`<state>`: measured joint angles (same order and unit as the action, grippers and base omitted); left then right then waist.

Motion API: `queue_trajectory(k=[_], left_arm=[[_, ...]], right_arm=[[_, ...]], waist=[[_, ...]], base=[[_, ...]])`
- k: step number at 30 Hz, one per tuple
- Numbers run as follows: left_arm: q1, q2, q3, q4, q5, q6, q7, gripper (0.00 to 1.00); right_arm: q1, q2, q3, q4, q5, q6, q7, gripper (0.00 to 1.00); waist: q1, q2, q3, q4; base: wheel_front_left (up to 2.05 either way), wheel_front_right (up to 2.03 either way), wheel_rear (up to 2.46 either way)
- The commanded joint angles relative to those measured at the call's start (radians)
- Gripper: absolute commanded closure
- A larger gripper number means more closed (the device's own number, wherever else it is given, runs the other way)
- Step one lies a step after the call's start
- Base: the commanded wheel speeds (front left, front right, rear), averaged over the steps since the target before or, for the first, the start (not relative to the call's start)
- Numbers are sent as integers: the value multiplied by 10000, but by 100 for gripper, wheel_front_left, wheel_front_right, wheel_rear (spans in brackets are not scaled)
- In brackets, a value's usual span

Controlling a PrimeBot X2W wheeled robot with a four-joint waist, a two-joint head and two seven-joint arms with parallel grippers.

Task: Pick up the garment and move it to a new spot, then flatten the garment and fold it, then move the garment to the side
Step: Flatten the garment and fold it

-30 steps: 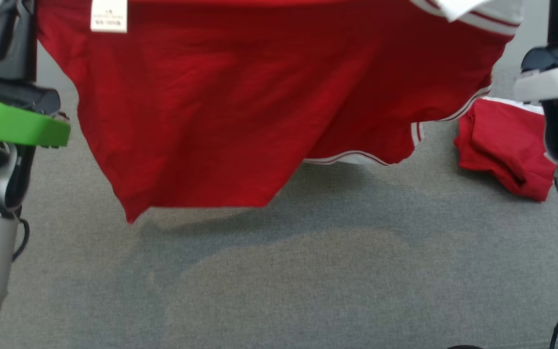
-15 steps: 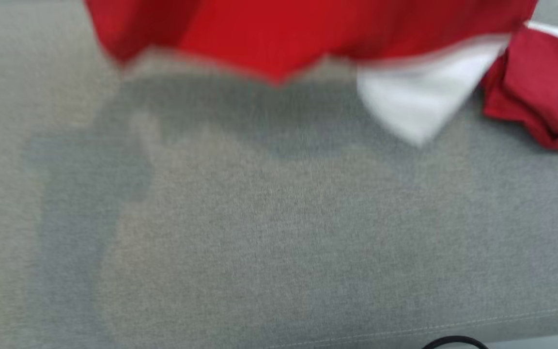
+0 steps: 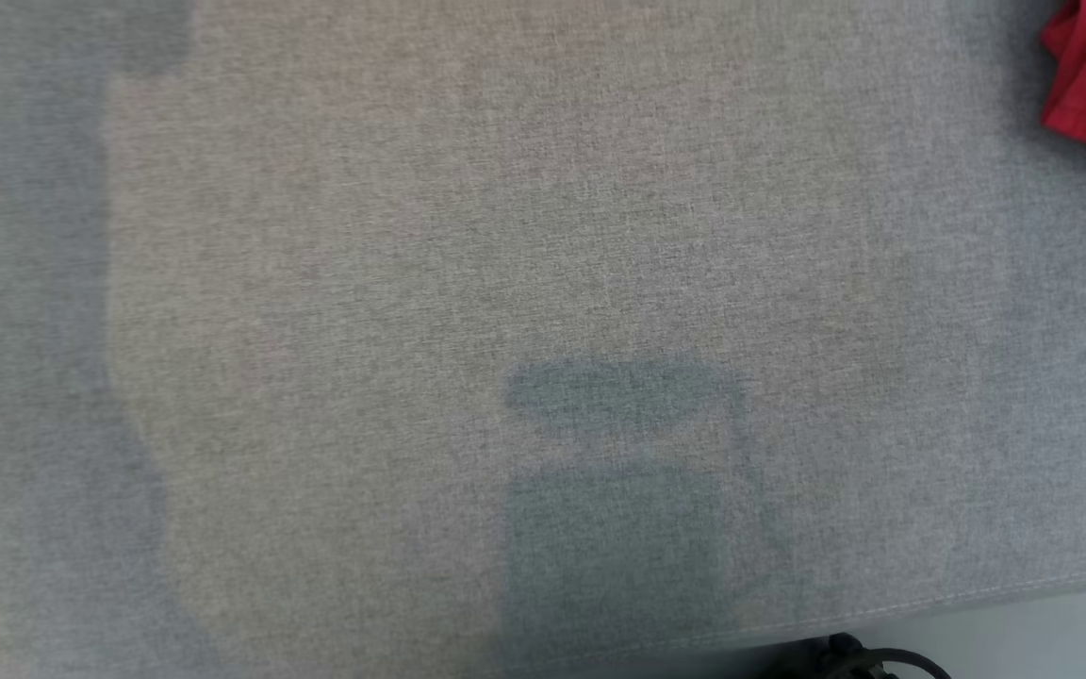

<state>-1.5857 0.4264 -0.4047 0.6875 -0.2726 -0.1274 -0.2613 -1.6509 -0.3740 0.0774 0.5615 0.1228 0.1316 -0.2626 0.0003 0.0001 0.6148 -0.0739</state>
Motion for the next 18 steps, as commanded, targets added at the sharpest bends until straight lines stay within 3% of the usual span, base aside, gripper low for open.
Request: queue_trajectory(k=[1, 9, 18], left_arm=[[472, 26, 207, -109, -142, 111, -37, 100], [5505, -511, 1697, -279, -539, 196, -35, 100], [10380, -2113, 4000, -347, -785, 99, -2, 100]], right_arm=[[556, -12, 48, -228, 204, -19, -19, 100], [6473, 174, 897, -2771, 2401, -19, -22, 100], [11415, 803, 574, -2974, 3265, -21, -23, 100]], waist=[[-3, -1, 490, -312], [-3, -1, -130, -541], [-3, -1, -2051, -677]], base=[[0, 0, 0], [0, 0, 0], [0, 0, 0]])
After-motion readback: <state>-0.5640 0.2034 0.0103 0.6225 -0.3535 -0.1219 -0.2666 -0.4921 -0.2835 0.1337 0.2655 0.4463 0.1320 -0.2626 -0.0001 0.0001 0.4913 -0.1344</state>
